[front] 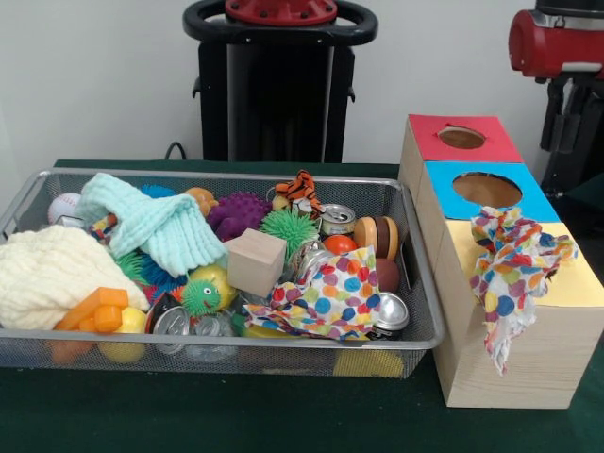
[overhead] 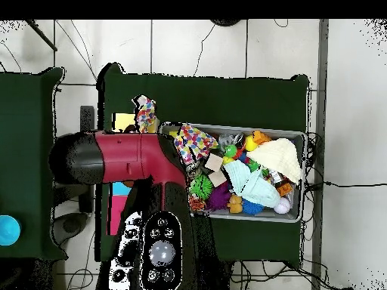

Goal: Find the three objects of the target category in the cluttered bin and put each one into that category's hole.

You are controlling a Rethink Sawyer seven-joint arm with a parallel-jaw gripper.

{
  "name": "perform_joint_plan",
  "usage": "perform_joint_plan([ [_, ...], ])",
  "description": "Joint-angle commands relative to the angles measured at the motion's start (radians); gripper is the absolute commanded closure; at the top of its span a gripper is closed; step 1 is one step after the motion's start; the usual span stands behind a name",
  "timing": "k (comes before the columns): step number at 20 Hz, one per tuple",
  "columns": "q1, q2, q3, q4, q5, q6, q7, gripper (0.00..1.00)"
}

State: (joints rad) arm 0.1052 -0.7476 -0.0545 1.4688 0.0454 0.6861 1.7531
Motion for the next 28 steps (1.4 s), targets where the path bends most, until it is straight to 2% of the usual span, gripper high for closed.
perform_joint_plan([
  [1,-0.003,0.036,0.015,0.001,0.009,0.057,0.175,1.00],
  [13,-0.016,0.126,0.003,-0.057,-0.005,-0.034,0.187,1.00],
  [23,-0.015,0.131,-0.004,-0.043,-0.002,-0.052,0.190,1.00],
  [28,-0.019,0.110,-0.005,-0.015,0.004,-0.054,0.189,1.00],
])
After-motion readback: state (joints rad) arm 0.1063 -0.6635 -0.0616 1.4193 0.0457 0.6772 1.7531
